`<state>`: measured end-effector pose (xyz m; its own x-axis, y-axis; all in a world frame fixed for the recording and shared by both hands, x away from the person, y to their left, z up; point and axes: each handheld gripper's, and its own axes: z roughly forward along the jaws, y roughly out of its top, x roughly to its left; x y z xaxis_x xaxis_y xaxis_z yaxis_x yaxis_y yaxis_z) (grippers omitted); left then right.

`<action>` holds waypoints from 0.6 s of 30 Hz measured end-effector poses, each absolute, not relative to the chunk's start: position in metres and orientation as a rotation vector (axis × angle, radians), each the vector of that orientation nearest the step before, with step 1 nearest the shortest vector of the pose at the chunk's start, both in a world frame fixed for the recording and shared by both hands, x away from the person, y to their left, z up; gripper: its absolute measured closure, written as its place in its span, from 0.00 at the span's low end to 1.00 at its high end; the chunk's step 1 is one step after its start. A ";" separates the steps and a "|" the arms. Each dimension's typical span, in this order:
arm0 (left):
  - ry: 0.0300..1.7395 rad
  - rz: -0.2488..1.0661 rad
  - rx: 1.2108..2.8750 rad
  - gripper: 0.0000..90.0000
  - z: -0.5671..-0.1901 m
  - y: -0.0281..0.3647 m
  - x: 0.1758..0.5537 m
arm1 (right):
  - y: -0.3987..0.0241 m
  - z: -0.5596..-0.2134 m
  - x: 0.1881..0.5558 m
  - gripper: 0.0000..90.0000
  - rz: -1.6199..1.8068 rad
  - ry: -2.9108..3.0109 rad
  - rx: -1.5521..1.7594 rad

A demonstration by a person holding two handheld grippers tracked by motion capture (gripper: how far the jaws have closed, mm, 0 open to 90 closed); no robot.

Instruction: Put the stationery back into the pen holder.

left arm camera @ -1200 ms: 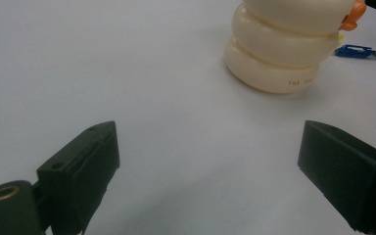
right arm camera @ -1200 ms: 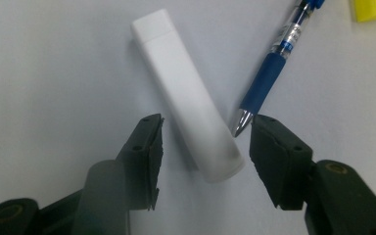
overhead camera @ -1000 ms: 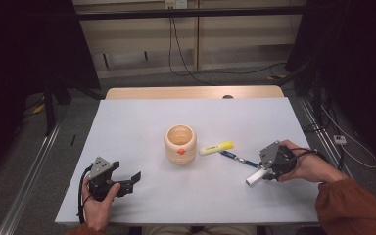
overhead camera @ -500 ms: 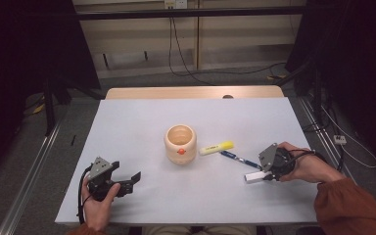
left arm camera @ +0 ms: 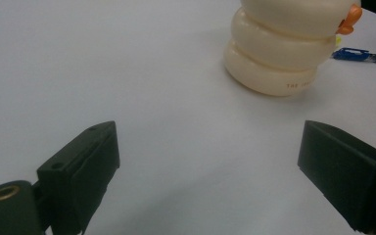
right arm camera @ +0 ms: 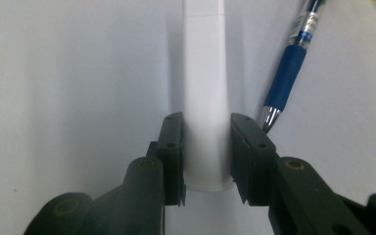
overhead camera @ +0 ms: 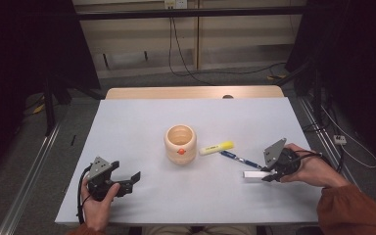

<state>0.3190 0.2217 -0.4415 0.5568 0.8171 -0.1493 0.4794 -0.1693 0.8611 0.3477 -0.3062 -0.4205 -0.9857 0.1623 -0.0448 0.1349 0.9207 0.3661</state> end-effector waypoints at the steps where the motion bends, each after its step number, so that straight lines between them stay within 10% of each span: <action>1: 1.066 0.434 1.820 0.09 -0.442 0.222 0.319 | -0.305 -0.420 0.347 0.76 0.566 2.988 0.231; 18: 0.972 0.383 1.913 0.09 -0.443 0.213 0.320 | -0.258 -0.407 0.349 0.76 0.750 2.950 0.399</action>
<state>0.3202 0.2130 -0.4431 0.6388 0.7594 -0.1231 0.4709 -0.2594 0.8432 0.3488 -0.2578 -0.4069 -0.9637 0.2671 -0.0050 0.2323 0.8469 0.4784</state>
